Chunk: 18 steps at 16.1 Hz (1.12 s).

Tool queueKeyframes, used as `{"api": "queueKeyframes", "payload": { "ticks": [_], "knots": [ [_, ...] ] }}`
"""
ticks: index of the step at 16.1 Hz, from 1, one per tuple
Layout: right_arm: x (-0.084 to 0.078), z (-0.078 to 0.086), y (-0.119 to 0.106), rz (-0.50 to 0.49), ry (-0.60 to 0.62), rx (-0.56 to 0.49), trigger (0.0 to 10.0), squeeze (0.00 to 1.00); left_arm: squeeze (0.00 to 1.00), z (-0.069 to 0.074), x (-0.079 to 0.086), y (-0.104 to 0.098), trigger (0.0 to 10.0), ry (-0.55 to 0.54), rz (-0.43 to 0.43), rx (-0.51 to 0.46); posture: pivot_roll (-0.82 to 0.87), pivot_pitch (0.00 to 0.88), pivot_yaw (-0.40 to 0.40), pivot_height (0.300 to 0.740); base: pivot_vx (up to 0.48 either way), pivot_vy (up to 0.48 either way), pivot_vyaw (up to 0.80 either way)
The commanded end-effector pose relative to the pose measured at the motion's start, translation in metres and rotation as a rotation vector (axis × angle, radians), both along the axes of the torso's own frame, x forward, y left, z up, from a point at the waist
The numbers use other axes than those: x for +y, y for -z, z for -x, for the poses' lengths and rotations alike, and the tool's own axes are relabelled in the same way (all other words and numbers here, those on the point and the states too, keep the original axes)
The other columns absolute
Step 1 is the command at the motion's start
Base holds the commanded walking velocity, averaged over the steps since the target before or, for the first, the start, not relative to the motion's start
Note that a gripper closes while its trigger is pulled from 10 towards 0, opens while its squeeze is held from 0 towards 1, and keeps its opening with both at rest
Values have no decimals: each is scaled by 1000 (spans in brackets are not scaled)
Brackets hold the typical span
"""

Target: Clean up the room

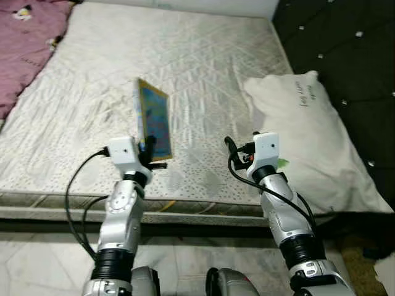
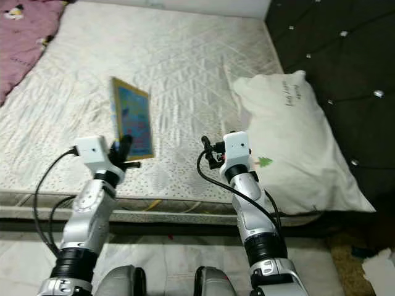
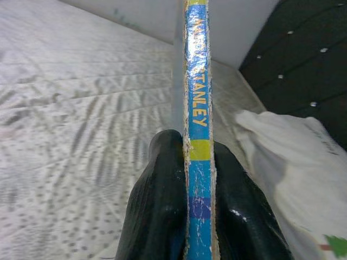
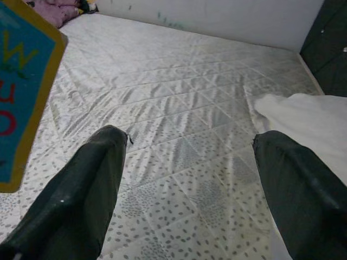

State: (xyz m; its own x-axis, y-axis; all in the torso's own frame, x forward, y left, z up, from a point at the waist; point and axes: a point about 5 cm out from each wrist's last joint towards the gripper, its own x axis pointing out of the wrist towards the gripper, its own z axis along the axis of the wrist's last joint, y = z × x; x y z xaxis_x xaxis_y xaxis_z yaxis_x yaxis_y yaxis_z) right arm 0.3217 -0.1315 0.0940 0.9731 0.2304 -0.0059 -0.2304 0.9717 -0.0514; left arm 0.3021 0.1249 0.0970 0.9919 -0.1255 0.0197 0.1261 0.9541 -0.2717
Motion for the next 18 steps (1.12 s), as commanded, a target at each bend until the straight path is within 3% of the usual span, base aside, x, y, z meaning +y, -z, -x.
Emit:
{"api": "queueKeyframes", "payload": {
  "ticks": [1,6,10,18],
  "knots": [
    [-5,1,0,3,13,-1,10000,0,0,-2,-2,-10,10000,11,0,-49,5,111,-63,740,375,0,0],
    [-5,0,1,5,8,0,10000,0,0,-2,-3,-10,10000,16,0,-51,4,106,-65,740,407,0,-481],
    [-5,0,1,8,7,-1,10000,0,0,-2,-3,-9,10000,13,2,-42,5,105,-66,740,396,0,0],
    [-6,0,1,4,19,2,10000,0,0,-6,-1,-6,10000,-11,16,-14,5,115,-63,740,0,0,0]
  ]
}}
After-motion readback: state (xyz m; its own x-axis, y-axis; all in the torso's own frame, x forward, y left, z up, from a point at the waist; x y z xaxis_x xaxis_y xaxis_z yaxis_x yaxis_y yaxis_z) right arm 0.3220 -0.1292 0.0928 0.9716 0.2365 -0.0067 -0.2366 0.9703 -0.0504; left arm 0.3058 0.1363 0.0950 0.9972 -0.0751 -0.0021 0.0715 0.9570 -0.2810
